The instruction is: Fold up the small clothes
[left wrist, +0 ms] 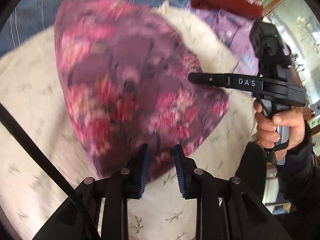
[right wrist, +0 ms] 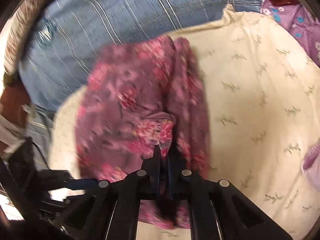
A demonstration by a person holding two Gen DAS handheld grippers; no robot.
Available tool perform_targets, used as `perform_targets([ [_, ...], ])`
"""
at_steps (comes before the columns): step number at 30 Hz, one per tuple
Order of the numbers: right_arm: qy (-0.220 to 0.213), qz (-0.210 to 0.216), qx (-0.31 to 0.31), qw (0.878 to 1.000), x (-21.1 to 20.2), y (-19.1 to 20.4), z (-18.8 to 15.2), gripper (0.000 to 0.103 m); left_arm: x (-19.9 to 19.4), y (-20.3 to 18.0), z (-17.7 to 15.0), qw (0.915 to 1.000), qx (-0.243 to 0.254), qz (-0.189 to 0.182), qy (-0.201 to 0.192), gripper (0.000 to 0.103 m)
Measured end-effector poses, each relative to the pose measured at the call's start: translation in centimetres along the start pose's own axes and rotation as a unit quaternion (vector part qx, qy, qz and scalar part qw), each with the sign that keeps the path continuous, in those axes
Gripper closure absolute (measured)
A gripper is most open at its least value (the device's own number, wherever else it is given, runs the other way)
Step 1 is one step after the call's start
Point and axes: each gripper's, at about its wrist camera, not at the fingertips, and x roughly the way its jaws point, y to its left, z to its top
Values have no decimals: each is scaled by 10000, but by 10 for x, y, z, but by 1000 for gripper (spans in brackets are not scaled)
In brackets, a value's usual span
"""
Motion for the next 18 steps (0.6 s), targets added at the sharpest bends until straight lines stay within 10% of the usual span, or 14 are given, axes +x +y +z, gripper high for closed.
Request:
perform_targets([
  [8,-336,-222,-163,9991,-20,10,-15,91,-19,-6,5,9998,66,75,-192,84],
  [11,-657,-51,-96,9978,-45,7,-4,72,-38,-16,5,9989,162,-28,-432,84],
  [18,-624,767,177,9949,-29,1,60,67,-28,-35,35,9974,407,86,-596,82],
])
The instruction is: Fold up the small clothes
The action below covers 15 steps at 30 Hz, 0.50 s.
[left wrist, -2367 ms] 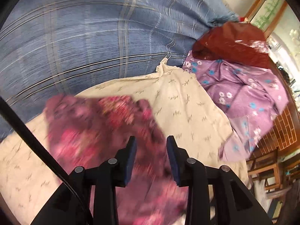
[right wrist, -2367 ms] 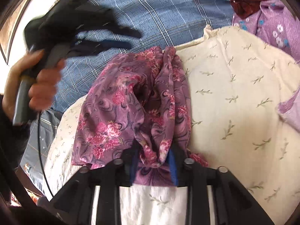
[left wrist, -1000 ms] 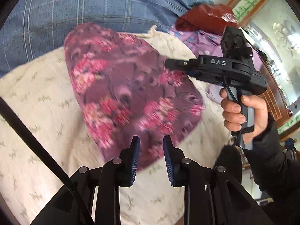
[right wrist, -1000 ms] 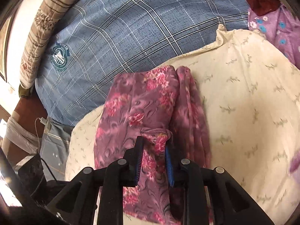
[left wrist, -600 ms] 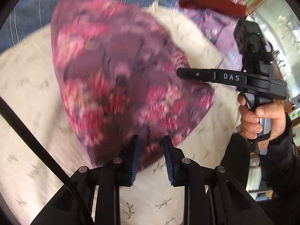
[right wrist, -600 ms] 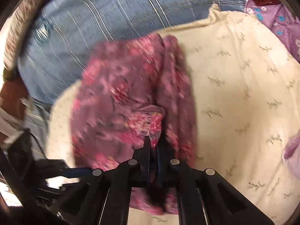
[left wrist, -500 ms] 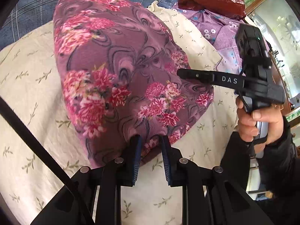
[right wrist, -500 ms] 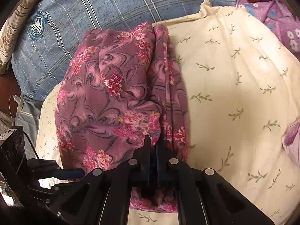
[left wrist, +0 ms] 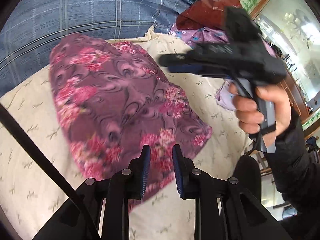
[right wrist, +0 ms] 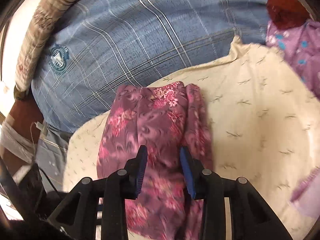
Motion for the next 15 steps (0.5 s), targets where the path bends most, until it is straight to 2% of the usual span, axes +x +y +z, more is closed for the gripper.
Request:
perform_targets([
  [1,111,82,75,9999,12,-1,5,67,9,1,1,10000,-9,29,79,82],
  [5,395,-17,328,9987,51,-13,12,67,39,11,-5,9992,-186,-51,351,82],
  [6,382,55,439,9983,55,-16,11,73,46,11,-10,9989,-194,-31,437,83],
  [7,314,111,469,9983,54,-16,10,86,50,11,-12,9987,-181,-24,469,83],
  [8,197,120,387,9990,50,-12,8,89,51,9,-15,9989,-144,-21,448,83],
  [12,-263,-514,-132,9982,37,6,2,91,56,11,-16,9988,-228,-62,423,82],
  [15,-97,-861,-96,9962,55,-5,1,92,57,15,-16,9988,-285,-83,399,82],
])
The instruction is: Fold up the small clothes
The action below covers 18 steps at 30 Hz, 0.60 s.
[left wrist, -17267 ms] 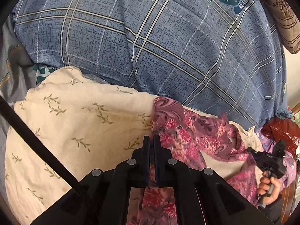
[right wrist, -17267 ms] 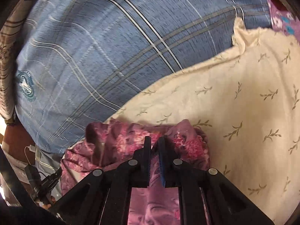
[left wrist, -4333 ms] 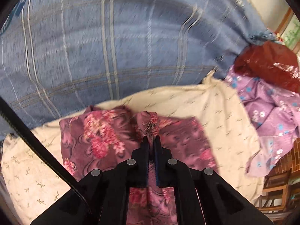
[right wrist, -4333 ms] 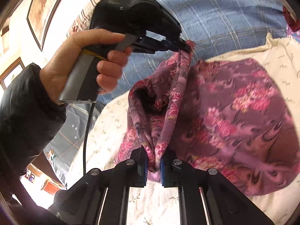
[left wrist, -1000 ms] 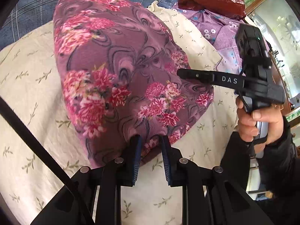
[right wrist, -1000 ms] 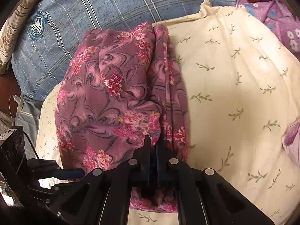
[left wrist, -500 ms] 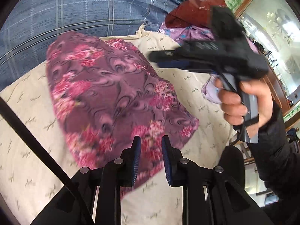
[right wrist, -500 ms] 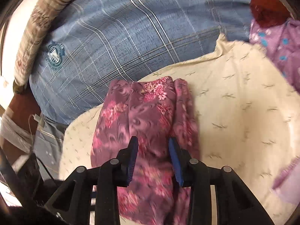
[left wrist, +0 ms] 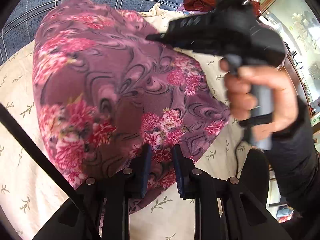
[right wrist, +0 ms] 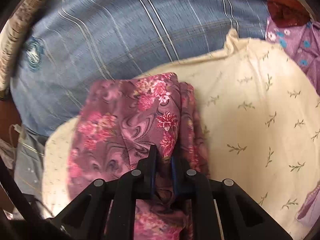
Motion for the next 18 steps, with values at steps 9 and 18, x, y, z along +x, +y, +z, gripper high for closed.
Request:
perform_targets([
  [9,-373,526,-413,9971,-41,-8,-9,59,-53,13,7,9971,-428,123,-615,56],
  [18,-107,770,-563,9954,-50,-34,-30,38,-90,66,19,9778,-1541,581,-1296,37],
])
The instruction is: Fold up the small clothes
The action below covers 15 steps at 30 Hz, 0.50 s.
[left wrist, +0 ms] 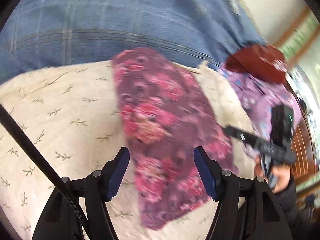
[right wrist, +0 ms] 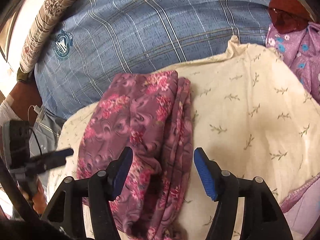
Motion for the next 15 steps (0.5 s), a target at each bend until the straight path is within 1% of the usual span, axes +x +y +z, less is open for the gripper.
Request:
perform_targets([
  [2,124,87,95,9998,8,-5,-4,38,8,2,2,9998,-179,-57,-23,37],
  [4,143,107,170,9997,12,-8,-7,38,8,2,6,9996,-256,-116,-90,37],
  [8,172,114,277,9994,21,-15,-7,33,28,0,13,9997,-176,-126,-105,37],
  [12,224,194,362,9989,32,-18,-6,29,60,0,20,9999,-112,53,72,35],
  [15,177,361,460,9981,39,-24,-8,25,79,4,23,9996,-173,86,186,29],
])
